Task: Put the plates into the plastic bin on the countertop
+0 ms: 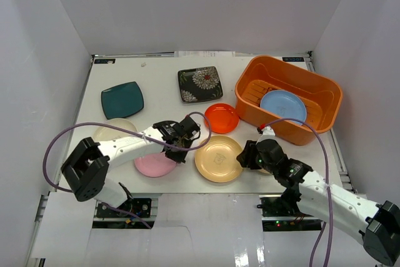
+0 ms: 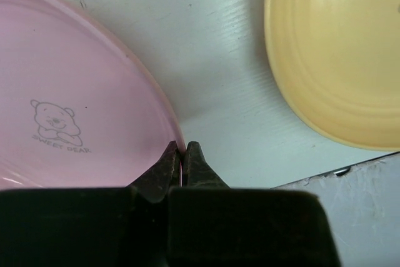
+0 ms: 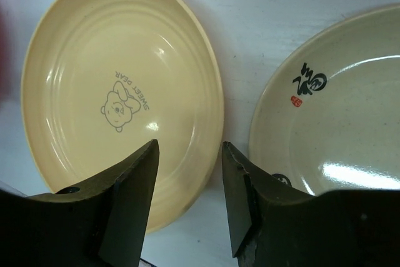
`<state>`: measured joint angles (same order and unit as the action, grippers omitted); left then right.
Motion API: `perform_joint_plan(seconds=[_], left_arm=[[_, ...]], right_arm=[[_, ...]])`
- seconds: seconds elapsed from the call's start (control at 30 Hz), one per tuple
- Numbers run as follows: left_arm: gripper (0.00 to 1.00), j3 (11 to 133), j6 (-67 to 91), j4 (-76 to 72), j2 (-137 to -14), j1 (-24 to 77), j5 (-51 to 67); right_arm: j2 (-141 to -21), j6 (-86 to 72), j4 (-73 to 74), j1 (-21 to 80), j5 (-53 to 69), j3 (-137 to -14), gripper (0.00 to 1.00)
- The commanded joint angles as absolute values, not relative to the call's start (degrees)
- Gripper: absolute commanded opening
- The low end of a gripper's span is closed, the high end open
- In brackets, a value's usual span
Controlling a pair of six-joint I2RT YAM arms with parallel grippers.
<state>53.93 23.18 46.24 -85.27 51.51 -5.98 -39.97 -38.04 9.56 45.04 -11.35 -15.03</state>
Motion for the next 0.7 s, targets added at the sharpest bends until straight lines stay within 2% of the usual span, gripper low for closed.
perform_joint_plan(seconds=[0.0,0.37,0.43,0.5,0.57,0.6,0.67], left_arm=[[0.00,55.02,25.31,42.81,-81.22,51.42,-0.36],[0.00,61.60,24.43,41.75,-76.73,51.42,4.39],[0.00,62.57,24.35,41.57,-76.20,51.42,4.40],[0.00,64.07,24.17,41.40,-75.85,51.42,3.96],[0.00,65.12,23.82,41.31,-75.41,51.42,3.34],[0.00,66.17,23.73,41.40,-75.24,51.42,2.38],[0.00,67.41,23.64,41.40,-74.45,51.33,1.50]], right_arm=[[-40.87,-41.31,10.18,46.93,-15.11,-15.29,0.51],[-42.80,-43.42,9.85,48.43,-16.88,-14.07,0.48],[-44.55,-44.03,7.57,48.43,-15.91,-12.92,0.43],[-46.49,-44.38,6.33,48.43,-14.42,-13.01,0.29],[-46.76,-44.39,6.15,48.78,-14.67,-13.97,0.19],[-46.32,-43.95,6.59,48.87,-14.94,-15.63,0.09],[-44.40,-42.98,9.30,48.96,-16.95,-17.83,0.08]])
